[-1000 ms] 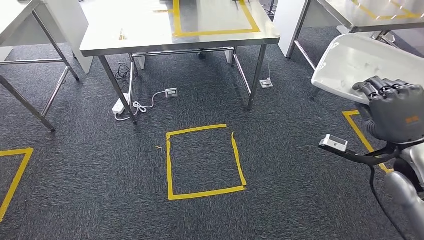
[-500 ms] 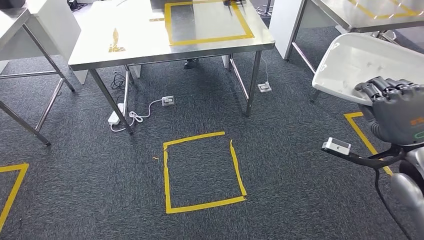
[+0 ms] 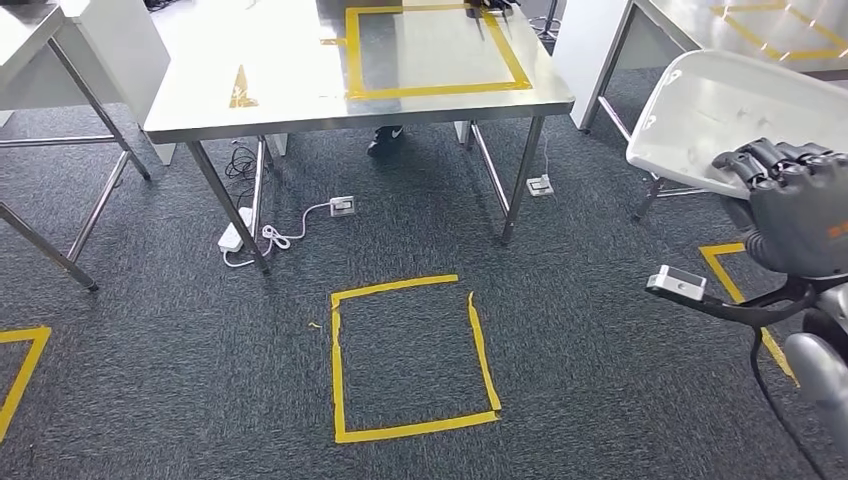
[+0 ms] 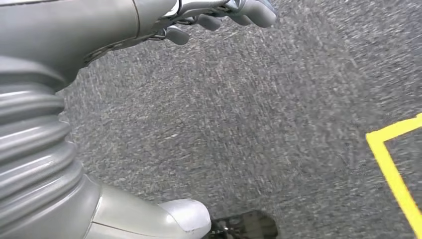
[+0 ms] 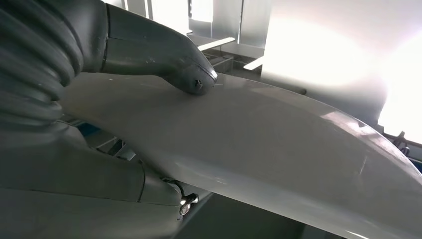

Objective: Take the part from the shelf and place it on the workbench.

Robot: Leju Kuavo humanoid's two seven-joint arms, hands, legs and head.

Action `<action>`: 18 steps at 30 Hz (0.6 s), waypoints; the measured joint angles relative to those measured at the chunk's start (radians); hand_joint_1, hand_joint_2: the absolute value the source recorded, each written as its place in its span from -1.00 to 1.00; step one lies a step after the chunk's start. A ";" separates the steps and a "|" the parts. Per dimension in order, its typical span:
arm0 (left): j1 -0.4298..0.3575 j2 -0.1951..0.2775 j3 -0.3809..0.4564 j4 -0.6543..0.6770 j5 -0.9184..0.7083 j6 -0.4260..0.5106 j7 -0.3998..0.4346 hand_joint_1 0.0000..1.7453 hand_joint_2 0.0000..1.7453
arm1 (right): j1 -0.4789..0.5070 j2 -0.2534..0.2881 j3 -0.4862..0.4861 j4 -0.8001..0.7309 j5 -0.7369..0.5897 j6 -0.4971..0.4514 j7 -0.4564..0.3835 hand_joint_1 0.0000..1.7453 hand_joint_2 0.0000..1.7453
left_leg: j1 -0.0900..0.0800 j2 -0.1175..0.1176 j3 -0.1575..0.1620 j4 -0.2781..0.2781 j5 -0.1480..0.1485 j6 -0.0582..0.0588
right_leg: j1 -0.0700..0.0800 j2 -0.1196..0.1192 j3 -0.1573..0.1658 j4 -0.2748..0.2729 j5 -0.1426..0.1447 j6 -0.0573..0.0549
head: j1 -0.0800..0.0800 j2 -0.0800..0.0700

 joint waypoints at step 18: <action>0.016 0.000 0.002 0.001 0.018 0.004 -0.010 -1.00 1.00 | -0.128 -0.075 0.092 0.052 -0.144 0.034 -0.034 1.00 1.00 | -0.013 0.008 -0.113 0.018 0.057 -0.023 | 0.001 0.006 0.162 -0.109 -0.057 -0.030 | -0.004 0.000</action>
